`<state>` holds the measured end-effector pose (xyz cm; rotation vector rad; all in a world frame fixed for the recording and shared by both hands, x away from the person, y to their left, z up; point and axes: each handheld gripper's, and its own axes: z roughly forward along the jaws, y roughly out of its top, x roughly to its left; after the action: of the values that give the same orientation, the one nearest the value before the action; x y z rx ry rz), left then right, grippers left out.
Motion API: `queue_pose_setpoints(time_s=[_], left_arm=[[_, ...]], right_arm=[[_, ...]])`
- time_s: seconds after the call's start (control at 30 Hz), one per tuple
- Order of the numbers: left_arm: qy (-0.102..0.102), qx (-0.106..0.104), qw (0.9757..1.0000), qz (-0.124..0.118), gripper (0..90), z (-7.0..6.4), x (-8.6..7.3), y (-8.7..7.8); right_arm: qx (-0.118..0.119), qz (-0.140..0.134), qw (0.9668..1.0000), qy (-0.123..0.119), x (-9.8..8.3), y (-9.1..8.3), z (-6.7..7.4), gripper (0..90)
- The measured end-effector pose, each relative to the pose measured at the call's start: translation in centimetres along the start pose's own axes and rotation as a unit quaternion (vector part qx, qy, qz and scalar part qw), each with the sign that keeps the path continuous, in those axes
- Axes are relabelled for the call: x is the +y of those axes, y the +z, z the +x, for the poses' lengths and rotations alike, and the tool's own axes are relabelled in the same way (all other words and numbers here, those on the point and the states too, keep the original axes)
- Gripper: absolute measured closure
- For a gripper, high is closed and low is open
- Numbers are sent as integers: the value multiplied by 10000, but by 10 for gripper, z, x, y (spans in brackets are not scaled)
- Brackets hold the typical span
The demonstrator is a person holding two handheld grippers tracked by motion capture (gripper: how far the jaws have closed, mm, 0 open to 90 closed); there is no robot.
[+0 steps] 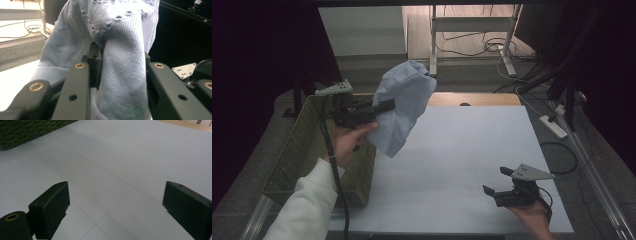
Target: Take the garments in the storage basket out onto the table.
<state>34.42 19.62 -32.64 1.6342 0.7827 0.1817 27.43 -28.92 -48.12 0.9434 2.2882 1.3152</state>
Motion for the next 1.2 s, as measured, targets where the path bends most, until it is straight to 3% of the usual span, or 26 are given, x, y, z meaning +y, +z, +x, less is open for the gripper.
queue_pose_setpoints(time_s=[1.2], left_arm=[[-44, -427, 9989, 185, 676, -19, -21, 27]], right_arm=[[-3, 26, 10000, -22, -1, 1, 0, 76]])
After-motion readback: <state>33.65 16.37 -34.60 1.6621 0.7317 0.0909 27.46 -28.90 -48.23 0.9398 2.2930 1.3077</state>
